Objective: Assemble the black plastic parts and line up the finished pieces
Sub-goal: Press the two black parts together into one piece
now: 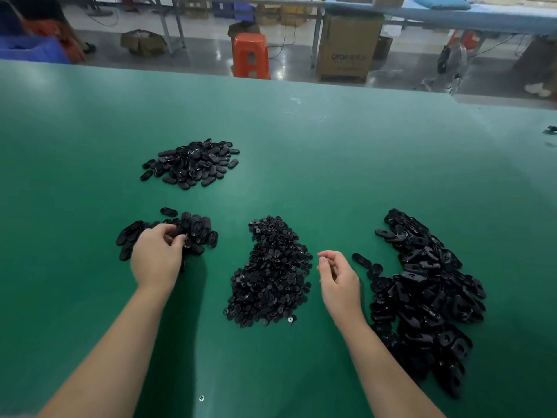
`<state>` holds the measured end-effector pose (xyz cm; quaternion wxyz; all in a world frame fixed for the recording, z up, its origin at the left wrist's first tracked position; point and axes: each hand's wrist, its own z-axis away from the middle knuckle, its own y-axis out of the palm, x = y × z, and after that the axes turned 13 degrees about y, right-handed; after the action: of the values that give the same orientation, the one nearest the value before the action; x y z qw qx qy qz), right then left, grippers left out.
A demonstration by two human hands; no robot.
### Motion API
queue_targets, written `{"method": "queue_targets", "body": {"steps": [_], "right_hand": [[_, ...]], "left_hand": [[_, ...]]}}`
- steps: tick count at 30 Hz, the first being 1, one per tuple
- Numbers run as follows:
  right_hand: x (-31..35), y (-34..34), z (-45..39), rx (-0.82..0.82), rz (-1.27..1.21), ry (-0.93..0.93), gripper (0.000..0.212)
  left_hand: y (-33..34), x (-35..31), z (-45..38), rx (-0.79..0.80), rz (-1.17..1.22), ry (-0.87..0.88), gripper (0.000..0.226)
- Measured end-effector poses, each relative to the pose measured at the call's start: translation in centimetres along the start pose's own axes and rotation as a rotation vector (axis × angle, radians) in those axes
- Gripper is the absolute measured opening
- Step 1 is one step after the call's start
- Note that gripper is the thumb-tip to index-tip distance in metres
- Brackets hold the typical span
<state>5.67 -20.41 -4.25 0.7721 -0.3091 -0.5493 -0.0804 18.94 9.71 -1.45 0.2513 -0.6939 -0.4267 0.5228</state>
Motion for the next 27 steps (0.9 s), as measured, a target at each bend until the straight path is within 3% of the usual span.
{"method": "queue_targets", "body": {"steps": [4, 10, 19, 24, 27], "right_hand": [[0.1, 0.1, 0.0, -0.001, 0.011, -0.008, 0.015], [0.0, 0.0, 0.1, -0.002, 0.028, -0.01, 0.017], [0.2, 0.1, 0.2, 0.008, 0.029, 0.011, 0.019], [1.3, -0.9, -0.4, 0.092, 0.213, -0.007, 0.015], [2.0, -3.0, -1.7, -0.004, 0.525, -0.077, 0.019]], "left_hand": [[2.2, -3.4, 1.8, 0.084, 0.079, 0.232, 0.019], [5.7, -5.8, 2.9, 0.291, 0.134, 0.326, 0.023], [6.5, -5.2, 3.6, 0.261, 0.032, 0.472, 0.027], [6.6, -4.9, 3.5, 0.251, 0.071, 0.449, 0.021], [6.7, -4.8, 3.5, 0.233, 0.101, 0.435, 0.021]]}}
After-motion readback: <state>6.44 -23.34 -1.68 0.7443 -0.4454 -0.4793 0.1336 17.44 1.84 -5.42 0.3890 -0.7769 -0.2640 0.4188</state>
